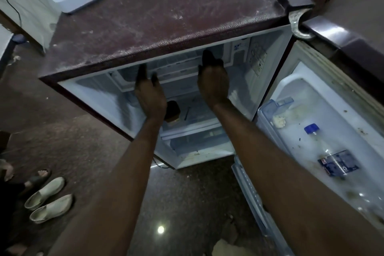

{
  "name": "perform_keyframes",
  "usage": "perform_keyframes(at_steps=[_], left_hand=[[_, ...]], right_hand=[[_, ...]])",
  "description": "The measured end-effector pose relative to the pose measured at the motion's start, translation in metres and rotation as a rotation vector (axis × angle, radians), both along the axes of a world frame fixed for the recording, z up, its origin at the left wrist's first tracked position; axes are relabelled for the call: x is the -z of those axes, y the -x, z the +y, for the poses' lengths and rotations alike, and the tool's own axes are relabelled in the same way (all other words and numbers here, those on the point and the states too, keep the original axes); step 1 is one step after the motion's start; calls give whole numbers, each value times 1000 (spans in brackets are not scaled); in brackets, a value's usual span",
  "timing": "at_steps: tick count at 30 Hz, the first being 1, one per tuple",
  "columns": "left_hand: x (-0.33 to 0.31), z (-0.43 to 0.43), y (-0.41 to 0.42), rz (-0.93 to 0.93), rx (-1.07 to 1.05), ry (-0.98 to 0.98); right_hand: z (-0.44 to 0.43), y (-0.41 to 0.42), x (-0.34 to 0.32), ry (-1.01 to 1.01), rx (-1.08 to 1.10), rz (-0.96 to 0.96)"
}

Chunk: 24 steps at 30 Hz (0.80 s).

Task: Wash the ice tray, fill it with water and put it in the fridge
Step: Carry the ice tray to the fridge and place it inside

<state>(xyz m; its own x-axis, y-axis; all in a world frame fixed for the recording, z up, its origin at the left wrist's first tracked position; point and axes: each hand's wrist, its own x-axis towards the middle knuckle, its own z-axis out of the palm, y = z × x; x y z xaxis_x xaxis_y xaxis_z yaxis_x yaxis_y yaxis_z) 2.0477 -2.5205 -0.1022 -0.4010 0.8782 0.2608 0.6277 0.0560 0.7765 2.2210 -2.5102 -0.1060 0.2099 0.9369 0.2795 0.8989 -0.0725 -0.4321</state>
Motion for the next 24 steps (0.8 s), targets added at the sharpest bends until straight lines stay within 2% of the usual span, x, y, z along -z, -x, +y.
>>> perform_keyframes(at_steps=[5, 8, 13, 18, 24], left_hand=[[-16, -88, -19, 397, 291, -70], [-32, -127, -30, 490, 361, -22], [-66, -185, -59, 521, 476, -64], [-106, -231, -93, 451, 533, -94], [-136, -279, -133, 463, 590, -74]], right_hand=[[-77, 2, -25, 60, -124, -98], [-130, 1, -46, 44, -134, -96], [-197, -19, -96, -29, -158, -180], [-252, -61, -165, -141, 31, -211], [-301, -129, -206, 115, 281, -284]])
